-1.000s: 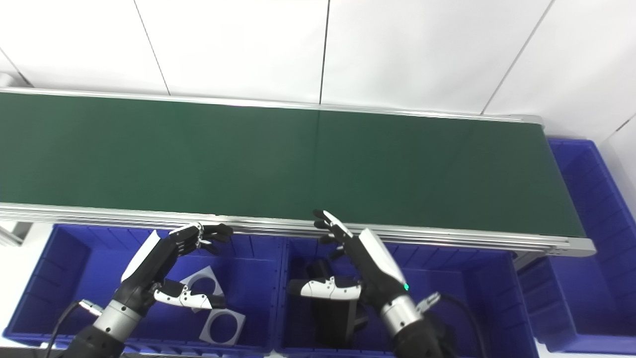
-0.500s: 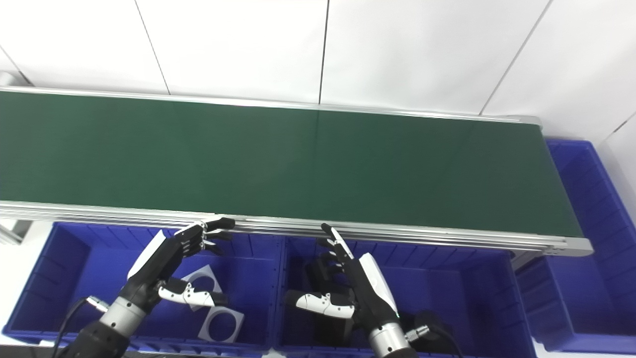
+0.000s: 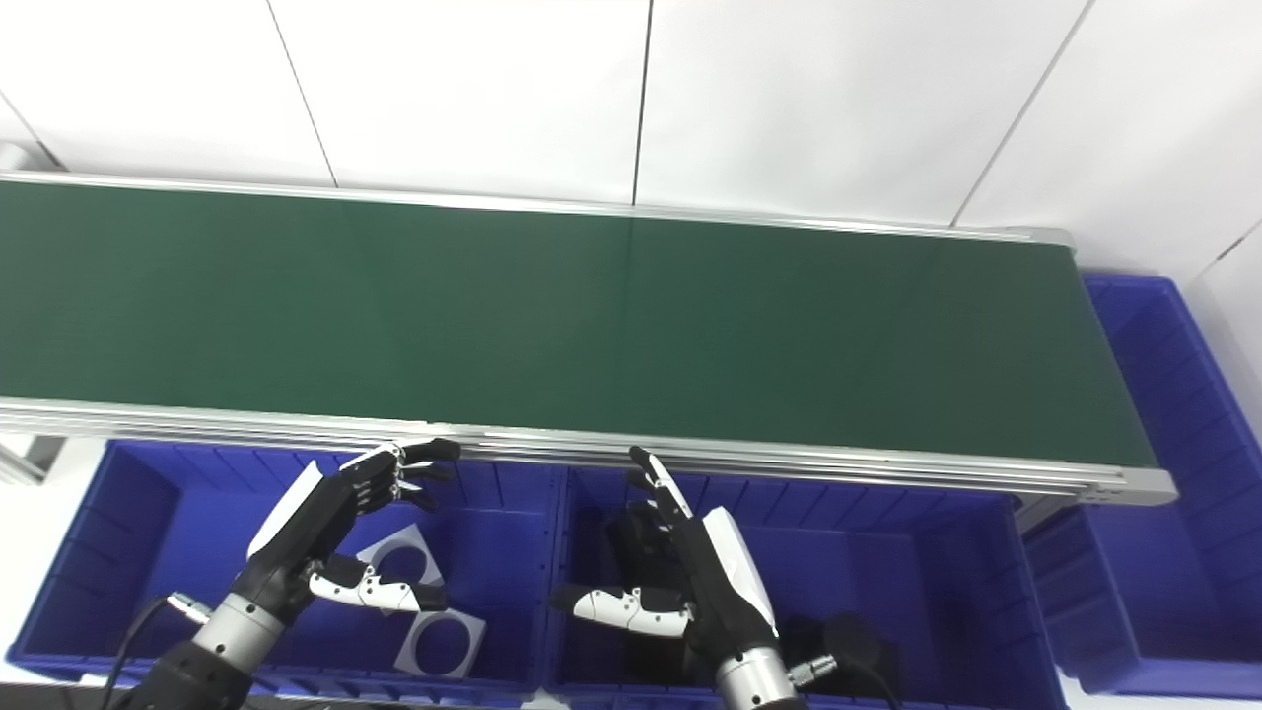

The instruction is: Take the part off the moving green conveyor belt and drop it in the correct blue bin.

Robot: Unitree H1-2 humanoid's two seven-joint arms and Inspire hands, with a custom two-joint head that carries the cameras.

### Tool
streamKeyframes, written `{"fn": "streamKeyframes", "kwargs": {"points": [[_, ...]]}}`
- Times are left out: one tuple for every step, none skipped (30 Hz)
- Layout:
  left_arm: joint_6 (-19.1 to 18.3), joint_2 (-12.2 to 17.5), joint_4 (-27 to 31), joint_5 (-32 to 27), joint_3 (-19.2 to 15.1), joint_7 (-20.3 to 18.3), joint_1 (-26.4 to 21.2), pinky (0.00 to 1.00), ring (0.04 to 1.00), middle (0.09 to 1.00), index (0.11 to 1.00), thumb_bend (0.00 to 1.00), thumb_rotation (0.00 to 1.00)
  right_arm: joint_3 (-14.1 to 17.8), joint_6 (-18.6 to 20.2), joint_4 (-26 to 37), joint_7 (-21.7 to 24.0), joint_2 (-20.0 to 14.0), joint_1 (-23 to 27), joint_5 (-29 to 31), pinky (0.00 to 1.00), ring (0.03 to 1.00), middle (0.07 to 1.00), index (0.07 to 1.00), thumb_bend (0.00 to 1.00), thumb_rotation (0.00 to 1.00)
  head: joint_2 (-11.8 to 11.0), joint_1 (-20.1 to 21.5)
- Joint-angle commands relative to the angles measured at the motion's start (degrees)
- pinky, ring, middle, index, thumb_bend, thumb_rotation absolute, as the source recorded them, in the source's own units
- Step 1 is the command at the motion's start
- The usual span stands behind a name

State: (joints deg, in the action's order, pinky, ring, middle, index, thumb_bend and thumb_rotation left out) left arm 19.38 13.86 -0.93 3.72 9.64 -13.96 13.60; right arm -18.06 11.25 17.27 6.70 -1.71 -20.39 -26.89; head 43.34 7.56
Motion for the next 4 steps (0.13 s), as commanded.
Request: {"fn": "streamKeyframes", "kwargs": {"points": [[2.77,0.43,0.74,0.16,-0.43,0.43,-0.11,0.60,0.751,0.818,0.778,0.88,0.16,-0.72,-2.90,-0.06,-2.24,0.50,0.17,-1.08,0.74,0.835,0.906,0.959,0.84,0.35,-0.28,0.03],[2.98,0.44,0.57,0.16,-0.49,0.41,-0.07,0.60,0.752,0.819,0.778,0.88,0.16,-0.97,-3.36,-0.42,-2.79,0.38,0.21,-1.45,0.73,0.834,0.905,0.957,0.85,0.34,-0.57,0.05],[3.15,0.38,0.46,0.19,-0.54,0.44,-0.01,0.60,0.753,0.820,0.778,0.88,0.16,-1.13,-3.57,-0.68,-3.26,0.39,0.20,-1.75,0.73,0.834,0.905,0.957,0.85,0.33,-0.79,0.05],[3.22,0.33,0.46,0.21,-0.58,0.45,0.05,0.60,0.752,0.819,0.777,0.88,0.16,-1.25,-3.55,-0.79,-3.61,0.40,0.17,-1.89,0.73,0.835,0.907,0.956,0.86,0.32,-0.85,0.04]]}}
